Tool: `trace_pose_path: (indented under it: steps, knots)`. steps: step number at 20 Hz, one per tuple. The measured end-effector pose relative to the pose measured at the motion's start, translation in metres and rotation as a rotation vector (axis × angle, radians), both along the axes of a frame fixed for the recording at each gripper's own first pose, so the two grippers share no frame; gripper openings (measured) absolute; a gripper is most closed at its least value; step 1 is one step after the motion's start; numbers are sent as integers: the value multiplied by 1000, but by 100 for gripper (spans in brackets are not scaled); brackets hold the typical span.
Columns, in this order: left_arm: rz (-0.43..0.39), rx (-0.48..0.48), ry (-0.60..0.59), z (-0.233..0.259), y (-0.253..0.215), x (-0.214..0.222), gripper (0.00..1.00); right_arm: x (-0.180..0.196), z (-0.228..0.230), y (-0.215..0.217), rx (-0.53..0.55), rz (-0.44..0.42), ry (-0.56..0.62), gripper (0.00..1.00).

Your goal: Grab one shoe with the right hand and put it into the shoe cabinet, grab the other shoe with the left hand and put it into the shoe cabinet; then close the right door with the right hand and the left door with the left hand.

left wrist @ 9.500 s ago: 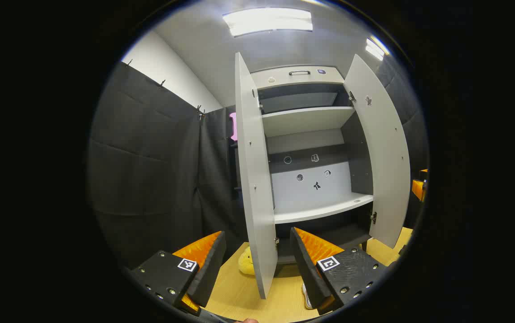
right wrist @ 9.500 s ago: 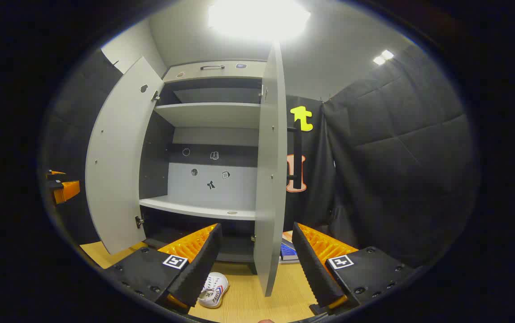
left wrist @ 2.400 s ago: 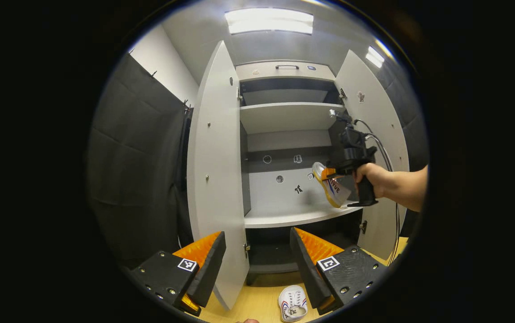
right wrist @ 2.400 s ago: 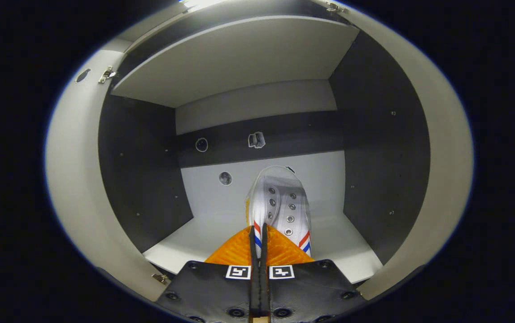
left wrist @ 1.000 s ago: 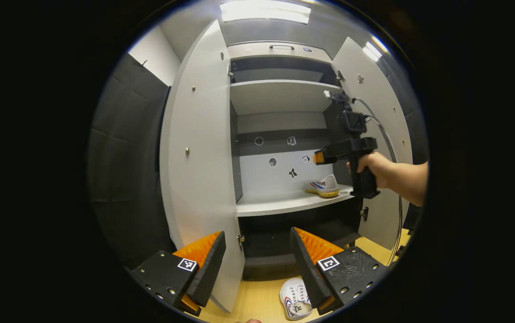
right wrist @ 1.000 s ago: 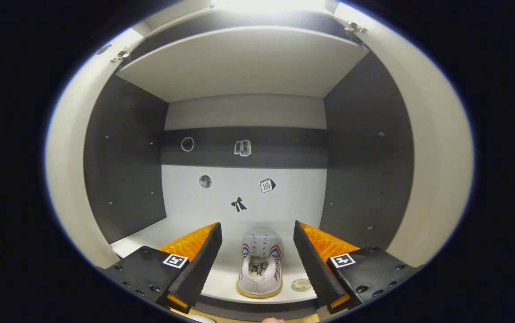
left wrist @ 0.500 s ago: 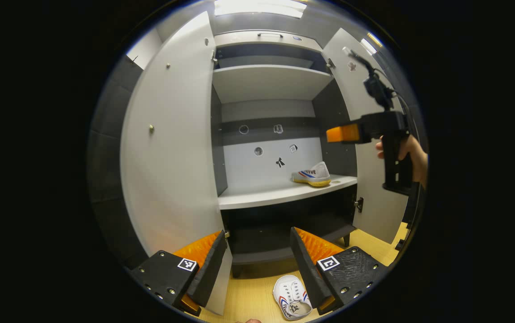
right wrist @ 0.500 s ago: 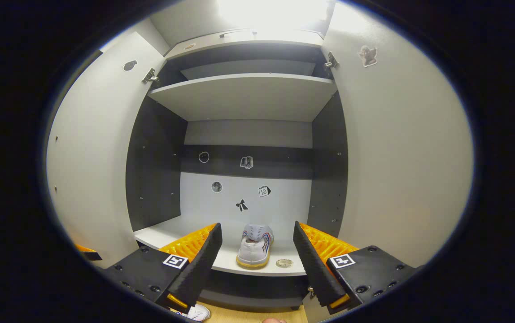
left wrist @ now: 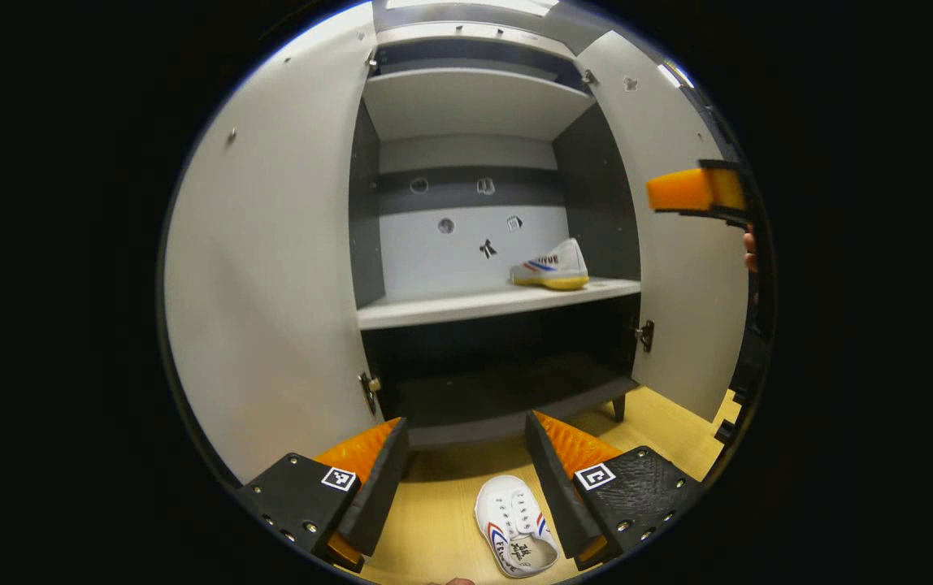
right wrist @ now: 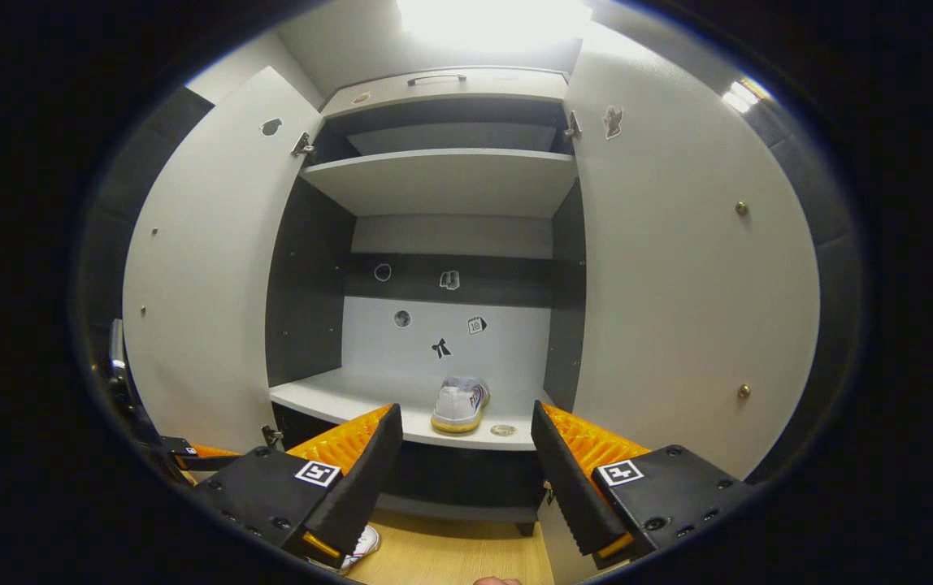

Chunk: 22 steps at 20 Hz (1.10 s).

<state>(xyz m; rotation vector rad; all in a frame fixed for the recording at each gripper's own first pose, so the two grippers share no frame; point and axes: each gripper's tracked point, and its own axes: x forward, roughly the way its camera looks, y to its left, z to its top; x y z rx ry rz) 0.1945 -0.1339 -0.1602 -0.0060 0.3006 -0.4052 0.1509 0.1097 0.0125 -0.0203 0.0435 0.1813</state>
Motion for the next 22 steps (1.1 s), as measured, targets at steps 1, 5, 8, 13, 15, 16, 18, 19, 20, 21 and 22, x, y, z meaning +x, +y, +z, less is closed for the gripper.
trace_pose_path:
  steps: [1, 5, 8, 13, 15, 16, 18, 19, 20, 21, 22]
  knots:
    - [-3, 0, 25, -9, -2, 0, 78, -6, -5, 0, -2, 3, 10, 99]
    - [-19, 12, 109, -49, -10, 0, 78, -23, -19, -3, -1, 1, 42, 99]
    - [-36, 56, 172, -84, -14, -4, 79, -31, -28, -5, 7, 3, 63, 99]
    - [-59, 82, 306, -144, -21, -14, 79, -40, -46, -12, -5, -15, 107, 99]
    - [-73, 92, 361, -167, -24, -18, 79, -43, -54, -13, -11, -19, 130, 99]
    - [-82, 95, 387, -177, -25, -21, 79, -44, -57, -14, -12, -21, 139, 99]
    - [-96, 98, 438, -195, -29, -27, 79, -45, -60, -17, -14, -26, 153, 99]
    - [-103, 99, 460, -202, -31, -29, 79, -45, -61, -17, -16, -28, 156, 99]
    - [-107, 104, 478, -206, -31, -30, 79, -45, -61, -18, -19, -32, 158, 99]
    - [-113, 113, 495, -210, -31, -31, 79, -45, -62, -19, -21, -34, 159, 99]
    - [-117, 115, 502, -209, -30, -30, 79, -45, -62, -20, -23, -35, 160, 99]
